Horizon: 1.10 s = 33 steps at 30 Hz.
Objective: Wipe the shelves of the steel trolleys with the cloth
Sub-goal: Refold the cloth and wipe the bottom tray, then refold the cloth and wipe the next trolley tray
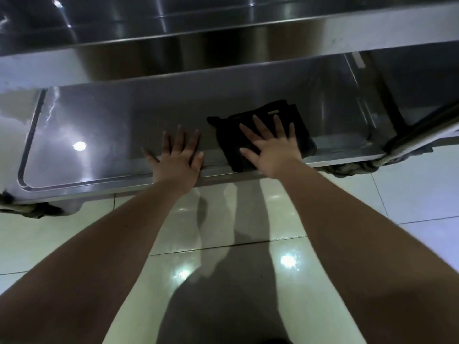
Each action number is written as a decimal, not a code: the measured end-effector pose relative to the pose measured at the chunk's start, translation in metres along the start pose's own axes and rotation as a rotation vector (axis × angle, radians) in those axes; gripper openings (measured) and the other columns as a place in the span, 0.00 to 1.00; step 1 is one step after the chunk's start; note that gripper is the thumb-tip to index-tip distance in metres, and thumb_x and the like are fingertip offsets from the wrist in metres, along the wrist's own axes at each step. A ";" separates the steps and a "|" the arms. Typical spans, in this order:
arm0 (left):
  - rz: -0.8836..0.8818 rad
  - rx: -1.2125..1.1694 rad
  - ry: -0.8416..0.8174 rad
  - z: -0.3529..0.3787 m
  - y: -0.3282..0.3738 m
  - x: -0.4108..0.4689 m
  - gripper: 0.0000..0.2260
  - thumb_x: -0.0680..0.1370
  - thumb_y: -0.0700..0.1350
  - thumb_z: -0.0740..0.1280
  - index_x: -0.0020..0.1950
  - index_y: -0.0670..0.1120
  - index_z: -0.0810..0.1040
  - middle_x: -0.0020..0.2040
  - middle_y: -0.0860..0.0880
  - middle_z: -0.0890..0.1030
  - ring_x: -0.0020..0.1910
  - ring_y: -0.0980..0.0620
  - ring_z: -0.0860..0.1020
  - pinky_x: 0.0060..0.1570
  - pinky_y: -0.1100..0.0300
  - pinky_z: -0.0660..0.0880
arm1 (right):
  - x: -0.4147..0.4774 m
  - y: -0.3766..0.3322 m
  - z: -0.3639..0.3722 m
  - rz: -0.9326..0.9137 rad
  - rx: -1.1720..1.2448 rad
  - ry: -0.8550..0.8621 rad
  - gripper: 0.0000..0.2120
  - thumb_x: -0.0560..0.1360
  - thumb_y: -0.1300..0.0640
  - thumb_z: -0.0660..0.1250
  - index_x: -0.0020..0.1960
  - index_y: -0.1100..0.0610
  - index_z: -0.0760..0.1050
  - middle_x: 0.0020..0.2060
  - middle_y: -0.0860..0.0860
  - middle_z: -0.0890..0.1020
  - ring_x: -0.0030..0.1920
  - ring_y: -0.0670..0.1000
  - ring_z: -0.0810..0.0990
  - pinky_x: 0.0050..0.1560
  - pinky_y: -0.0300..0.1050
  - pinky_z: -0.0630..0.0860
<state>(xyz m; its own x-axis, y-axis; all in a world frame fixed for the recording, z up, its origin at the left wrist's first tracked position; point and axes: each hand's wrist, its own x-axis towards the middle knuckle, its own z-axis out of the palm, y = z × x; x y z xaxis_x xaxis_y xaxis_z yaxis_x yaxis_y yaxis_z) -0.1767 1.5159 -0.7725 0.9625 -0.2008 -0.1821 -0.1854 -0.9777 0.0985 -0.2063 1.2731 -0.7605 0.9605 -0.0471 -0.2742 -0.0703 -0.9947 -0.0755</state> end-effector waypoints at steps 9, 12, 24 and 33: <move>-0.014 0.024 -0.029 0.003 0.005 0.001 0.24 0.80 0.62 0.41 0.75 0.68 0.36 0.80 0.57 0.39 0.78 0.45 0.38 0.66 0.25 0.38 | -0.017 0.115 -0.005 0.383 0.008 -0.004 0.30 0.77 0.31 0.42 0.75 0.33 0.36 0.79 0.43 0.40 0.77 0.63 0.39 0.73 0.67 0.40; -0.013 0.007 -0.043 0.003 0.007 0.003 0.24 0.81 0.60 0.42 0.75 0.68 0.36 0.79 0.59 0.39 0.78 0.47 0.38 0.65 0.24 0.38 | -0.009 0.041 -0.004 0.265 0.020 0.010 0.31 0.77 0.31 0.42 0.77 0.36 0.37 0.78 0.44 0.38 0.76 0.67 0.37 0.71 0.70 0.37; 0.400 -0.149 0.198 -0.018 0.015 -0.013 0.34 0.78 0.65 0.51 0.80 0.48 0.55 0.79 0.47 0.57 0.79 0.45 0.52 0.75 0.40 0.44 | -0.027 -0.010 -0.010 -0.352 -0.113 -0.047 0.39 0.77 0.35 0.58 0.78 0.40 0.38 0.79 0.47 0.41 0.78 0.60 0.38 0.76 0.55 0.37; 0.500 0.193 -0.167 -0.037 0.042 -0.017 0.31 0.83 0.58 0.53 0.80 0.45 0.46 0.80 0.46 0.51 0.79 0.49 0.50 0.74 0.56 0.42 | -0.042 -0.016 -0.036 -0.335 -0.026 -0.138 0.29 0.82 0.61 0.54 0.80 0.48 0.48 0.79 0.48 0.52 0.78 0.55 0.49 0.75 0.45 0.47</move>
<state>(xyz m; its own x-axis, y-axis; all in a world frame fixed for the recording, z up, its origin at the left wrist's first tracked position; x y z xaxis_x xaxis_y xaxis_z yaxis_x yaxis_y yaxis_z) -0.1932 1.4807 -0.7286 0.7067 -0.6343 -0.3134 -0.6590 -0.7513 0.0346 -0.2358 1.2879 -0.7129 0.8837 0.2932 -0.3650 0.2512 -0.9548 -0.1587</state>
